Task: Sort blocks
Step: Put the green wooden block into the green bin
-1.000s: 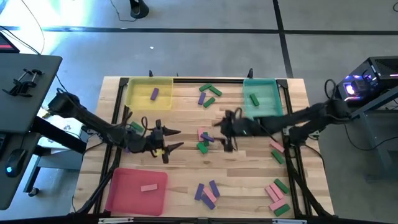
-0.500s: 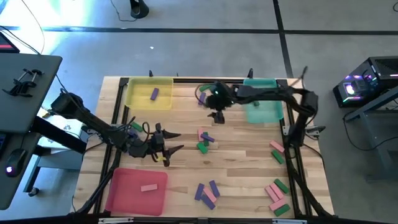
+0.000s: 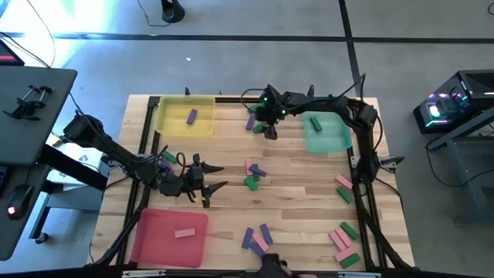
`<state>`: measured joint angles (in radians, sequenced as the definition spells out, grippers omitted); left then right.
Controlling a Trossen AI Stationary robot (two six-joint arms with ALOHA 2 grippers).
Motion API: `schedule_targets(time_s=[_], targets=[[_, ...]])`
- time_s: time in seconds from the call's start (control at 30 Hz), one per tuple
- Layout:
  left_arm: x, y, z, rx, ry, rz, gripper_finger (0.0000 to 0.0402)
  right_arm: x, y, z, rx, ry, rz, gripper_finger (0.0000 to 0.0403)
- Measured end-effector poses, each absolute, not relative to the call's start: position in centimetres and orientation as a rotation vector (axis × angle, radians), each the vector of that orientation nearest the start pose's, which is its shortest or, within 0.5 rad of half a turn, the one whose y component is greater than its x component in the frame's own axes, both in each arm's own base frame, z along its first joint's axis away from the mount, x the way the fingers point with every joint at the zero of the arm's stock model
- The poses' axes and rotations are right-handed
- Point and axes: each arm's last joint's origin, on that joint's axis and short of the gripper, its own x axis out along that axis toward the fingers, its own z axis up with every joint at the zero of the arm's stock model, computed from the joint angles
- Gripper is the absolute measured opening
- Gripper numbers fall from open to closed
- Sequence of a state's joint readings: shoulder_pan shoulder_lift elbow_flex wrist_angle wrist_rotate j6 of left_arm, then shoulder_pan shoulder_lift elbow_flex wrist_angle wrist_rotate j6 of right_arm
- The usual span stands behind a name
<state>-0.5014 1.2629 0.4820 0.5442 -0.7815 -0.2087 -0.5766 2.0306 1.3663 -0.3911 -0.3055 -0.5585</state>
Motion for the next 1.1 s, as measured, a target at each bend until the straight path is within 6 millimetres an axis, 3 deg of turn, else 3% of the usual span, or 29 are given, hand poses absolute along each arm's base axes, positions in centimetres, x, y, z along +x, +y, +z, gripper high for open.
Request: schedule_targets(time_s=[0.2, 0.4, 0.8, 1.1], targets=[[22.2, -9.8, 20.5, -0.065, 0.160, 0.297, 0.0229, 34.4, -23.2, 14.2, -0.036, 0.986, 0.028, 0.0248], [22.2, -9.8, 20.5, -0.065, 0.160, 0.297, 0.0229, 34.4, -23.6, 12.3, -0.041, 1.017, 0.063, 0.0216], [22.2, -9.8, 20.5, -0.065, 0.160, 0.297, 0.0229, 34.0, -23.5, 12.1, -0.071, 1.093, 0.050, 0.0077], [22.2, -9.8, 20.5, -0.069, 0.160, 0.297, 0.0229, 33.6, -23.3, 12.1, 0.031, 1.140, -0.011, 0.0075]])
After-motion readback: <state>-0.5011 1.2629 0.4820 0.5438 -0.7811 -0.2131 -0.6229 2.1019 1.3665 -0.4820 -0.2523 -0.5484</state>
